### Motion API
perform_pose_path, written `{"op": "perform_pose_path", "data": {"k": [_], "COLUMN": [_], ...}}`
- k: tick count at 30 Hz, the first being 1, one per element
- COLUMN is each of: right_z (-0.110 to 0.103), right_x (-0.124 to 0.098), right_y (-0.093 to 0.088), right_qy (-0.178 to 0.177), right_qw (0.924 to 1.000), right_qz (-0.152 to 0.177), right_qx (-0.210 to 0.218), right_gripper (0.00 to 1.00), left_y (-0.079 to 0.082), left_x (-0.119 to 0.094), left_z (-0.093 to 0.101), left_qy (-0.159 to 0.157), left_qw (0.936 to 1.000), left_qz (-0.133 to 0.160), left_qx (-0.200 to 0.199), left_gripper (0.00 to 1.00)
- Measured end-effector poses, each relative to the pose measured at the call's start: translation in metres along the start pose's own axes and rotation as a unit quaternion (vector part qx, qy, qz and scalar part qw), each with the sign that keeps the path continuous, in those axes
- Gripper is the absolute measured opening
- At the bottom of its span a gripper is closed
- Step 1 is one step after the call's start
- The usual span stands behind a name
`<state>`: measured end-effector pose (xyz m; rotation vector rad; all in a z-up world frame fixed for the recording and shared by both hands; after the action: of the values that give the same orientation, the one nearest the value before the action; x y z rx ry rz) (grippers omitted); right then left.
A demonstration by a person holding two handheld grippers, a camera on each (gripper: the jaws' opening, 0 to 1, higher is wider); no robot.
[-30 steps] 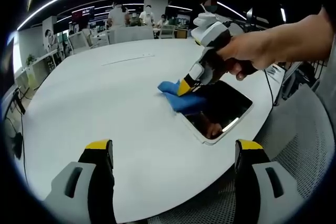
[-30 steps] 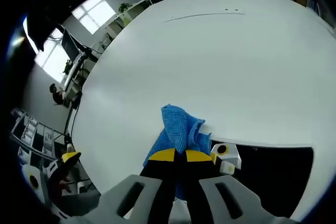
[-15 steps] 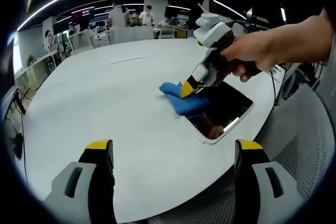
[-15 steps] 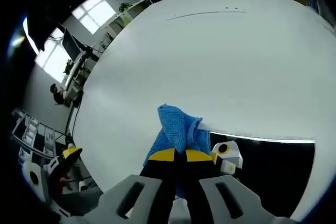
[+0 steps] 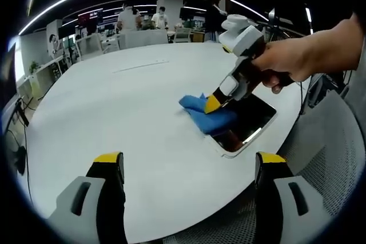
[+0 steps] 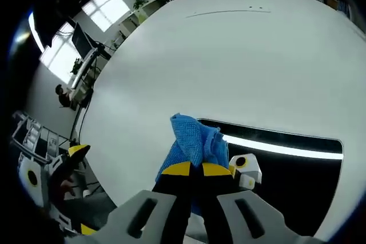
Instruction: Wipe the mirror surface with the cleaning cloth until all visible marks leave the cleaned area.
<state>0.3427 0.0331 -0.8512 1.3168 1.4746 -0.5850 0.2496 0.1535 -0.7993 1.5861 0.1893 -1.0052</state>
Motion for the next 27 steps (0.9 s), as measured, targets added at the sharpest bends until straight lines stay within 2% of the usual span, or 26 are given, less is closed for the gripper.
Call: {"op": "perform_pose_path", "data": {"k": [10,17,20,27], "right_z": [-0.008,-0.007,-0.006,0.0], "right_x": [-0.004,-0.004,-0.005,-0.007], "right_y": [-0.016,-0.016,-0.015,-0.016], "right_qy": [-0.001,0.006,0.013,0.013], "right_qw": [0.9999,0.9995,0.9998,0.9997], "right_qz": [-0.01,-0.012,-0.014,-0.011], "right_qx": [-0.01,-0.027,-0.009,-0.016], "right_gripper": [0.0,0.0,0.0,0.0], "left_y": [0.0,0.0,-0.001,-0.001], "left_x": [0.0,0.0,0.0,0.001], "left_z": [0.001,0.001,0.001,0.002], "left_qy": [0.0,0.001,0.002,-0.002], "left_qw": [1.0,1.0,1.0,1.0], "left_qz": [-0.002,-0.002,-0.003,-0.006], "left_qx": [0.003,0.003,0.003,0.003], "left_gripper": [0.93,0.93,0.94,0.95]}}
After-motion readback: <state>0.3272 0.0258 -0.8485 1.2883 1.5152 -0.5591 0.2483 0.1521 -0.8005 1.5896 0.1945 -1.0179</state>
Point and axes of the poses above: the point that each gripper's makers call its tool centre point, and the gripper's own axes: x roughly forward along the fingers, z roughly to its right, y roughly out of its top, the point moved 2 cm from there along -x, roughly backward along the fingers, and after that the axes turned 10 degrees about -z, right-handed, at the moved point
